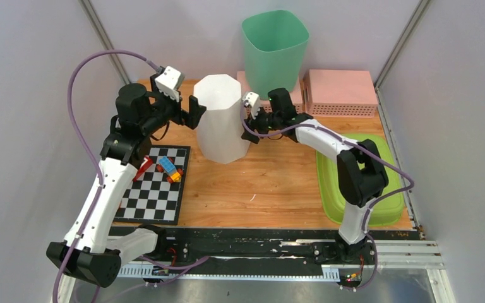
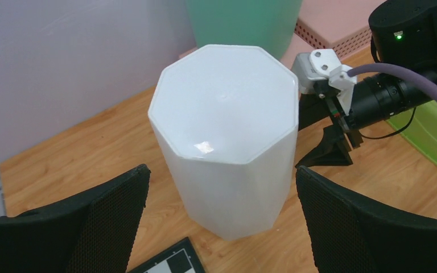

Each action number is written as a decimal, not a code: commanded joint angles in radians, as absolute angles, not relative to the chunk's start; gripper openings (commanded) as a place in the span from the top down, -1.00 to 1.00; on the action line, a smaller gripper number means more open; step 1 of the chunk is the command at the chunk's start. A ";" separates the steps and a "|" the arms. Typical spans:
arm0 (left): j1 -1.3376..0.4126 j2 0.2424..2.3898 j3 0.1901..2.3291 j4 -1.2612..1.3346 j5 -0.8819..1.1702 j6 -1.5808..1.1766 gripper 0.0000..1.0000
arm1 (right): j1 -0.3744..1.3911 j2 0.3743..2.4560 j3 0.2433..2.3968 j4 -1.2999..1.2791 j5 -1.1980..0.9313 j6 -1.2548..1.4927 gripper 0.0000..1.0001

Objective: Turn the large container upside down

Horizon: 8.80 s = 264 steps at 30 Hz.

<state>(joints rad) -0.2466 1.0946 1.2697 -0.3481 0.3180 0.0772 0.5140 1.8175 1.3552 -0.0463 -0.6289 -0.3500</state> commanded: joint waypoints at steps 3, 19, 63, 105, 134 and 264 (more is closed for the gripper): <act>-0.255 1.063 1.264 -0.376 0.287 0.231 -1.00 | 0.587 1.912 1.503 -0.029 -0.416 -0.235 -0.30; -0.257 1.097 1.197 -0.370 0.346 0.424 -1.00 | 0.526 1.777 1.500 -0.244 -0.442 -0.141 -0.36; -0.499 1.510 1.380 -0.211 -0.343 0.587 -1.00 | 0.250 1.155 1.004 -0.230 -0.650 -0.180 -0.42; -0.123 1.784 1.629 -0.119 -0.277 0.723 -1.00 | 0.241 1.161 0.988 -0.206 -0.643 -0.161 -0.43; -0.011 1.818 1.685 -0.183 -0.315 0.701 -0.96 | 0.239 1.160 0.988 -0.205 -0.641 -0.156 -0.43; -0.067 0.934 0.985 -0.573 0.513 0.561 -1.00 | 0.394 1.773 2.127 -0.502 -0.396 -0.546 -0.69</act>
<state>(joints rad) -0.0650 1.0100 1.0641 -0.5053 0.4412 0.4774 0.3527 1.6901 2.0094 -0.4606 -0.4458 -0.4835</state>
